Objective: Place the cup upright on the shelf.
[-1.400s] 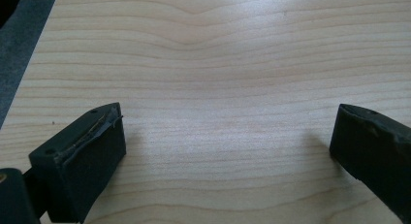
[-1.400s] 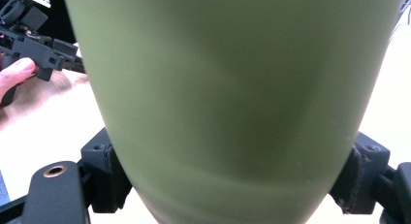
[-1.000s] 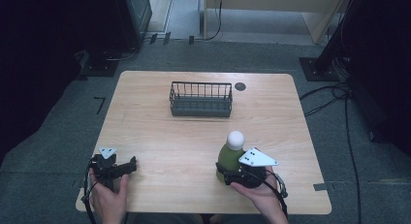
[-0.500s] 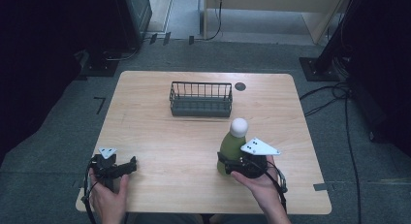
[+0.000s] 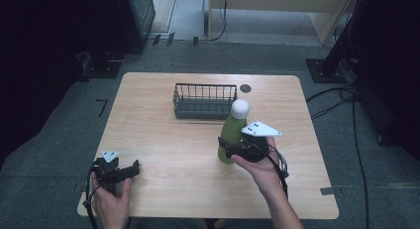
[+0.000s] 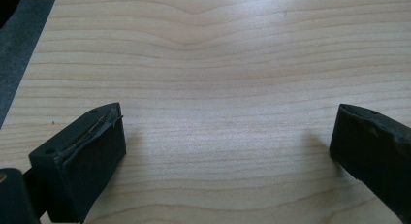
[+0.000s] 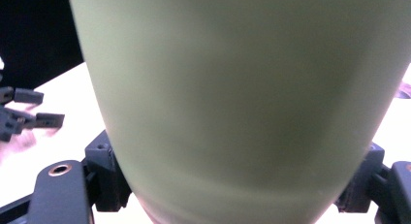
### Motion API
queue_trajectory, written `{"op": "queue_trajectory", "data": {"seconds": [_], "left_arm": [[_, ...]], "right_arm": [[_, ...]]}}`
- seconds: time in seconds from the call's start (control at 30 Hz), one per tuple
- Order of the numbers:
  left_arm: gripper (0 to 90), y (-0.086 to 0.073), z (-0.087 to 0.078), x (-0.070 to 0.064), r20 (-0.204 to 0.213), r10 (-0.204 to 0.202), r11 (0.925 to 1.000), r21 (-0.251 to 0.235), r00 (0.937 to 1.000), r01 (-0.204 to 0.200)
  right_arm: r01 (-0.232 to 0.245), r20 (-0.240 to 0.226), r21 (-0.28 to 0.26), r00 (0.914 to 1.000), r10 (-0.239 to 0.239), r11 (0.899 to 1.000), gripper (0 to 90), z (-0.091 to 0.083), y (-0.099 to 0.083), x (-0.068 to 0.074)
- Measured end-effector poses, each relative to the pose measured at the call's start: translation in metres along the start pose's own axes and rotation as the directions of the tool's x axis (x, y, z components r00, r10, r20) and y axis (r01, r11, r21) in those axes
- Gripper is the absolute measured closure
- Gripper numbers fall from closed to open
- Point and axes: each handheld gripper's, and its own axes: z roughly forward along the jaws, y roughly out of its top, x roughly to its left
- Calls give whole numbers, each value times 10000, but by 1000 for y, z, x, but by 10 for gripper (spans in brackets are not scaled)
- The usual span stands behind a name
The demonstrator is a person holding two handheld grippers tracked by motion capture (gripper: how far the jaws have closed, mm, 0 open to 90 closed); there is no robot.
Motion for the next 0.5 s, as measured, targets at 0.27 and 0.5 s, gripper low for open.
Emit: {"op": "queue_trajectory", "data": {"seconds": [0.27,0.5], "left_arm": [[1,0,0,0,0,4,10000,5,10000,-4],[1,0,0,0,3,-10,10000,5,10000,10]], "right_arm": [[91,143,-150,9999,-89,9998,204,12,28,-7],[174,106,-323,9998,-170,9993,204,23,54,-12]]}}
